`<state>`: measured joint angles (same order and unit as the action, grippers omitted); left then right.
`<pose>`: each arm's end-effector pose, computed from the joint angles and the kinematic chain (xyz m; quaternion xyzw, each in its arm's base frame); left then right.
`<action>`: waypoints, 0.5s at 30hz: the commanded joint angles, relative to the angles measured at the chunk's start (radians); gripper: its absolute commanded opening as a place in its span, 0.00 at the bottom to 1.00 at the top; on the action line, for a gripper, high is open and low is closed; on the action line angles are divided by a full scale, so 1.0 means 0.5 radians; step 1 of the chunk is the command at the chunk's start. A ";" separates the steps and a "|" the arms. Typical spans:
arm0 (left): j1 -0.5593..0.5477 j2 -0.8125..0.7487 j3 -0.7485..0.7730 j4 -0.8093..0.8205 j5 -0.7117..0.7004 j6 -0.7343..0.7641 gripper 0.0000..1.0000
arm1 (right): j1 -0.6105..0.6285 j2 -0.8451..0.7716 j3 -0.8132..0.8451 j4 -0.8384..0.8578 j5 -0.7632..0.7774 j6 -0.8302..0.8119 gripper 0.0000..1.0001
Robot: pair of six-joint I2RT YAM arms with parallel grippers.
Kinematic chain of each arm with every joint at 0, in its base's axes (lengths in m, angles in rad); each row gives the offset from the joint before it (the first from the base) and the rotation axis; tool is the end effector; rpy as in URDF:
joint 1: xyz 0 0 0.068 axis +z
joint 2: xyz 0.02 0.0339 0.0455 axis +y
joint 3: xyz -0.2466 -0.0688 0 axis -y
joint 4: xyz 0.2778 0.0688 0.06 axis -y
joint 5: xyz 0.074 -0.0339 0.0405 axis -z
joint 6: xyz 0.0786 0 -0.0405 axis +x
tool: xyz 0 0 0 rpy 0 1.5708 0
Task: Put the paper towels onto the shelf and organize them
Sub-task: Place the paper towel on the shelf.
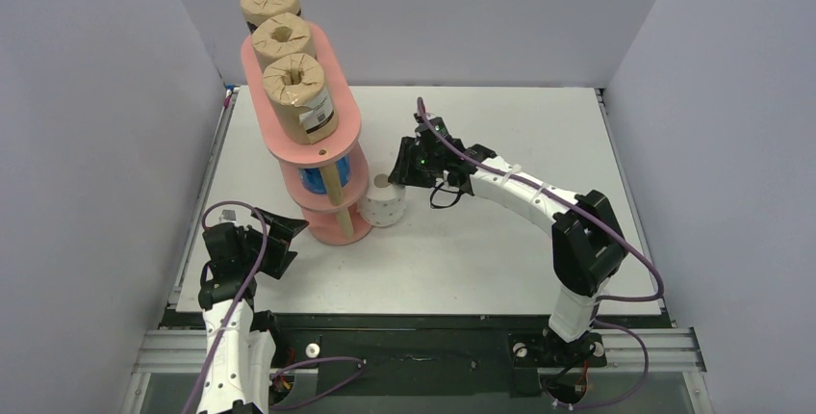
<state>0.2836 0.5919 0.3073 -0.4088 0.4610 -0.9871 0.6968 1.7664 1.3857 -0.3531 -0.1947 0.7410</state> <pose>0.2113 0.0252 0.1384 -0.4449 0.7670 -0.3366 0.3169 0.3433 0.3071 0.2067 -0.0194 0.9100 0.3332 0.2459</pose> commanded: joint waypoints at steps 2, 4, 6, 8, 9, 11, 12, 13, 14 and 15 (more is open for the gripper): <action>0.014 -0.021 0.006 0.046 0.028 0.001 0.99 | 0.052 0.011 0.167 0.151 -0.059 0.065 0.22; 0.014 -0.022 0.002 0.049 0.030 -0.001 0.99 | 0.061 0.022 0.183 0.149 -0.058 0.071 0.22; 0.013 -0.025 -0.003 0.050 0.035 -0.002 0.99 | 0.070 0.035 0.190 0.149 -0.058 0.075 0.22; 0.013 -0.024 -0.006 0.052 0.037 -0.002 0.99 | 0.081 0.045 0.199 0.150 -0.058 0.079 0.22; 0.014 -0.024 -0.007 0.053 0.038 -0.003 0.99 | 0.086 0.049 0.202 0.152 -0.058 0.086 0.22; 0.014 -0.026 -0.008 0.056 0.040 -0.005 0.99 | 0.092 0.060 0.202 0.164 -0.066 0.099 0.22; 0.014 -0.026 -0.009 0.058 0.039 -0.006 0.99 | 0.095 0.066 0.200 0.183 -0.070 0.106 0.22; 0.013 -0.028 -0.010 0.057 0.041 -0.007 0.99 | 0.098 0.069 0.200 0.191 -0.078 0.123 0.22; 0.013 -0.029 -0.012 0.058 0.041 -0.006 0.99 | 0.098 0.080 0.199 0.206 -0.081 0.133 0.22; 0.013 -0.030 -0.013 0.057 0.044 -0.005 0.99 | 0.103 0.084 0.202 0.211 -0.085 0.137 0.22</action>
<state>0.2836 0.5880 0.3016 -0.4084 0.4625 -0.9874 0.7368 1.7847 1.4364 -0.3351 -0.2150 0.7750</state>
